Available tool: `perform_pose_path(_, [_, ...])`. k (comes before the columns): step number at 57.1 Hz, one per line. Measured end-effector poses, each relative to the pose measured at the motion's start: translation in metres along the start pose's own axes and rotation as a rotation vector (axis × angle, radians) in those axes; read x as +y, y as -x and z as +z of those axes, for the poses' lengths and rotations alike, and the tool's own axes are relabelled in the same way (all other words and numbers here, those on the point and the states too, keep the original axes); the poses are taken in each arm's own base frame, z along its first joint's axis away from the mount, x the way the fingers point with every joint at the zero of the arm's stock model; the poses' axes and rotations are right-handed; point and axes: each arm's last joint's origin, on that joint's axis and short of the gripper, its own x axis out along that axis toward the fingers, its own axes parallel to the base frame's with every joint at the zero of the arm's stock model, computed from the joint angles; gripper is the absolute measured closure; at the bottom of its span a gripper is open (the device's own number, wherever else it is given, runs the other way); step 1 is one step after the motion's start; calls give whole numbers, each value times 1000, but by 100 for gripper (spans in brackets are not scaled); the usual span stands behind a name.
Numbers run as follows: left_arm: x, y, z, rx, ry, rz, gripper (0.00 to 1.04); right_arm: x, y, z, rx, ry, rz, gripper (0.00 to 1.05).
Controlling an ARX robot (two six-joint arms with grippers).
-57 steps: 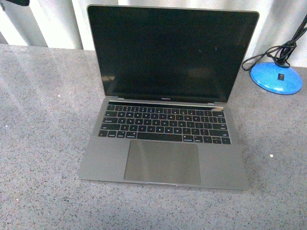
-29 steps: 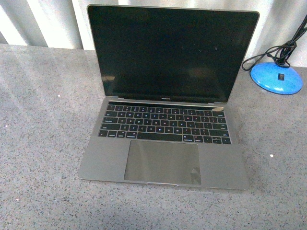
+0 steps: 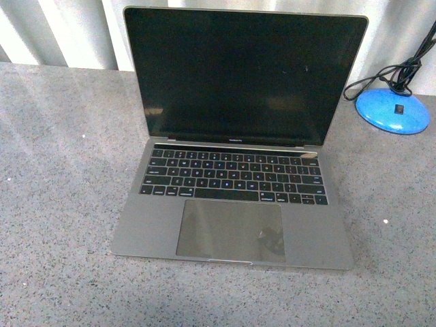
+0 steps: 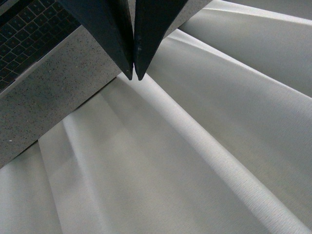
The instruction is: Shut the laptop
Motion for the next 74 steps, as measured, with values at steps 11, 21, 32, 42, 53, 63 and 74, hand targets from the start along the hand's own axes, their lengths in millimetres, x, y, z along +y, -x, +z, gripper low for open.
perform_pose_path(11, [-3, -13, -5, 21, -34, -57, 101, 11, -13, -3, 2, 6, 68, 104])
perform_pose_path(21, [-3, -22, -8, 34, -56, -86, 101, 10, -20, -1, -1, 6, 86, 104])
perform_pose_path(32, [1, -36, -7, 48, -93, -102, 101, 9, -28, 1, -4, -1, 97, 104])
perform_pose_path(42, [1, -44, -9, 79, -131, -128, 101, 12, -37, -1, 1, -10, 115, 104])
perform_pose_path(53, [-5, -47, -19, 134, -174, -151, 101, 19, -44, -2, 5, -14, 136, 104])
perform_pose_path(63, [-6, -48, -21, 141, -191, -159, 101, 23, -45, 1, -2, -10, 147, 104])
perform_pose_path(74, [-5, -47, -23, 150, -197, -162, 101, 26, -46, 6, -15, -3, 153, 104])
